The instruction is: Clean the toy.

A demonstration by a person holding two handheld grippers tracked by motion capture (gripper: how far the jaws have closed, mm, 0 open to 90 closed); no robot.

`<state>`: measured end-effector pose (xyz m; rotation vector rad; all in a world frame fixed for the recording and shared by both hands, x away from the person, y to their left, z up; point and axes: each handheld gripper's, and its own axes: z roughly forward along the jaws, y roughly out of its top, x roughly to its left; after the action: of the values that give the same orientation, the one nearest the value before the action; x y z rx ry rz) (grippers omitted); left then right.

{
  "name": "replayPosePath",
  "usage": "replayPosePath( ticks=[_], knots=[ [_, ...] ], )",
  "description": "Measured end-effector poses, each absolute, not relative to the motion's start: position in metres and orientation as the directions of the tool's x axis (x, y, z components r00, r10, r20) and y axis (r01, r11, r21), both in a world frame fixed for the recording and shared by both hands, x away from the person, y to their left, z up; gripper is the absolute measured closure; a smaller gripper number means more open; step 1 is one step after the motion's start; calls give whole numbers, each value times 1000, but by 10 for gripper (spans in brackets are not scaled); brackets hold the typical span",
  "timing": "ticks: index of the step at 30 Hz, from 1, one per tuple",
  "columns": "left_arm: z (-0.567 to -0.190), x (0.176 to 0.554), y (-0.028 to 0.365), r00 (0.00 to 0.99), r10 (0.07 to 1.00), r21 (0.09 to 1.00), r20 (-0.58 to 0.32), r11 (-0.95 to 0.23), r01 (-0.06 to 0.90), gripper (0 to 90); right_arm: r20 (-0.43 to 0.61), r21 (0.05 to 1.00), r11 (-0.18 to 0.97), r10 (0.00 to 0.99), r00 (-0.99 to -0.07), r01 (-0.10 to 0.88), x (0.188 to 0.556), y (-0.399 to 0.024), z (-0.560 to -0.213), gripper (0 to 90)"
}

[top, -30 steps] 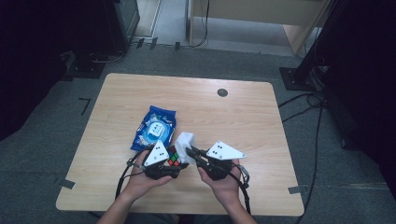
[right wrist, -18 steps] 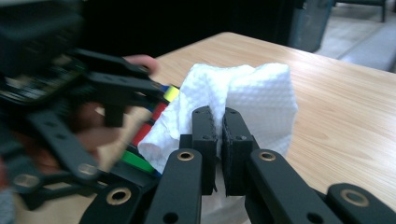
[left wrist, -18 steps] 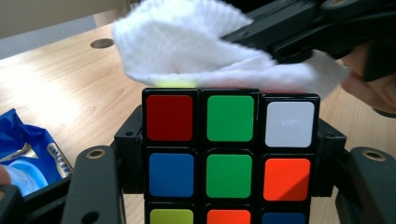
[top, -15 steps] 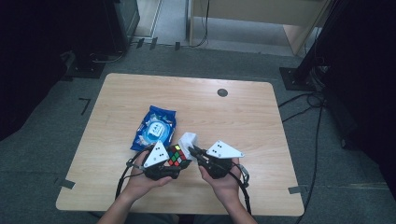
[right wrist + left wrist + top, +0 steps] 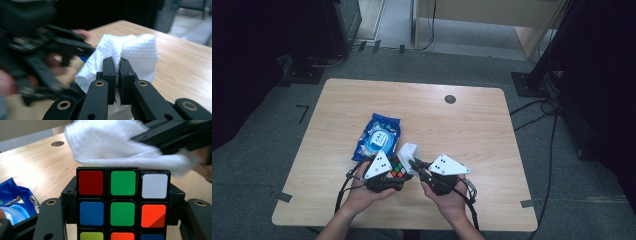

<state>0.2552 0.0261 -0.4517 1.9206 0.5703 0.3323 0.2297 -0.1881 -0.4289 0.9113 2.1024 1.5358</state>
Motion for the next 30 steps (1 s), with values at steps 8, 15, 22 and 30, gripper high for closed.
replayPosePath(
  ticks=[8, 15, 22, 30],
  knots=[
    [-445, 259, 37, 839, 538, 934, -78, -255, 251, 337, 58, 882, 244, 793, -606, 404, 256, -215, -461, 871],
    [-447, 263, 42, 823, 564, 932, -70, -257, 255, 337, 80, 879, 172, 866, -494, 444, 267, -246, -459, 842],
    [-448, 261, 38, 821, 569, 931, -51, -270, 244, 337, 197, 866, 48, 881, -429, 497, 267, -250, -453, 549],
    [-455, 258, 28, 816, 578, 928, -19, -294, 230, 336, 414, 824, -45, 727, -547, 565, 250, -211, -425, 344]
  ],
)
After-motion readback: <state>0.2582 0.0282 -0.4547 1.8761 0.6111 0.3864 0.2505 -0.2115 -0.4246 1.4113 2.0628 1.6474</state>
